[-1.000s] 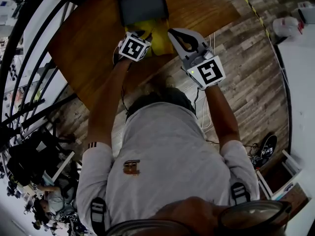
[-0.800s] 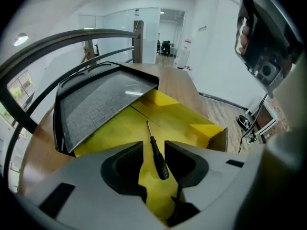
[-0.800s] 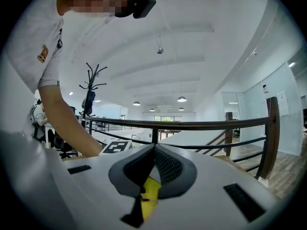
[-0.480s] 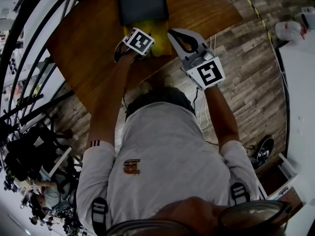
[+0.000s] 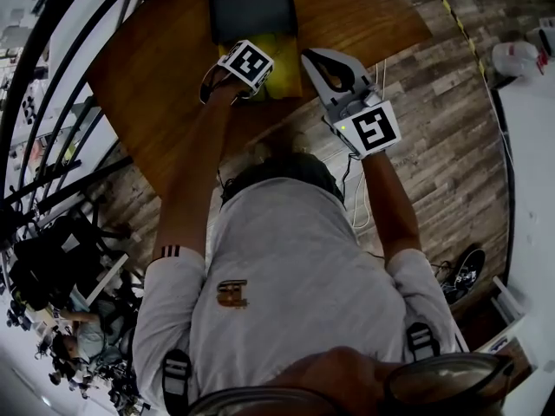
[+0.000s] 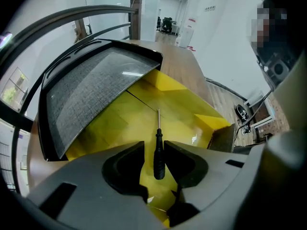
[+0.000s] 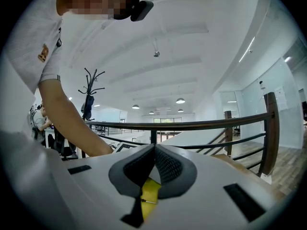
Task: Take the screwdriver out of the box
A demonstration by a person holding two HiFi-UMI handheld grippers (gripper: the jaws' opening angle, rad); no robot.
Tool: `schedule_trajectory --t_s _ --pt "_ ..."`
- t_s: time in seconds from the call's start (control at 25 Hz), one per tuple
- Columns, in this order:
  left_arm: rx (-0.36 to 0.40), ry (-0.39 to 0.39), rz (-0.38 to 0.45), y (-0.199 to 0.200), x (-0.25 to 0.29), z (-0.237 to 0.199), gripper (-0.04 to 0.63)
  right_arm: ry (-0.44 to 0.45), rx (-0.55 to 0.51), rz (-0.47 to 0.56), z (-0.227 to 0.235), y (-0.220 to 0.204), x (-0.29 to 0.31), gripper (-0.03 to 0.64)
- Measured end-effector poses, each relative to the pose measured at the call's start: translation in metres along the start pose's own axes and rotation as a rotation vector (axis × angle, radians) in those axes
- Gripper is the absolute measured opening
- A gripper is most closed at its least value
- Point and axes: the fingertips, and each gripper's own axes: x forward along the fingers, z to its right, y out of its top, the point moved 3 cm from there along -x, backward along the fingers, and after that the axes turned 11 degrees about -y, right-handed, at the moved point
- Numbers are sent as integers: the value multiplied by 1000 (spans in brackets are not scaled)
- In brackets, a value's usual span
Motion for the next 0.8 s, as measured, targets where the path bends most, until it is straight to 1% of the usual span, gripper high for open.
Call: schedule_trajectory --t_s 0.16,0.32,0.64,0.8 --pt "-5 -7 -12 4 -2 2 123 -6 3 -3 6 -1 -7 32" --pt "-7 -15 -28 3 0 1 80 -7 1 -9 6 -5 -8 32" --pt "5 -11 -29 -2 2 5 74 -6 -4 -14 1 -7 -12 32" --pt "-4 -13 -4 -5 -2 8 74 -8 -1 -15 -2 -7 -16 32"
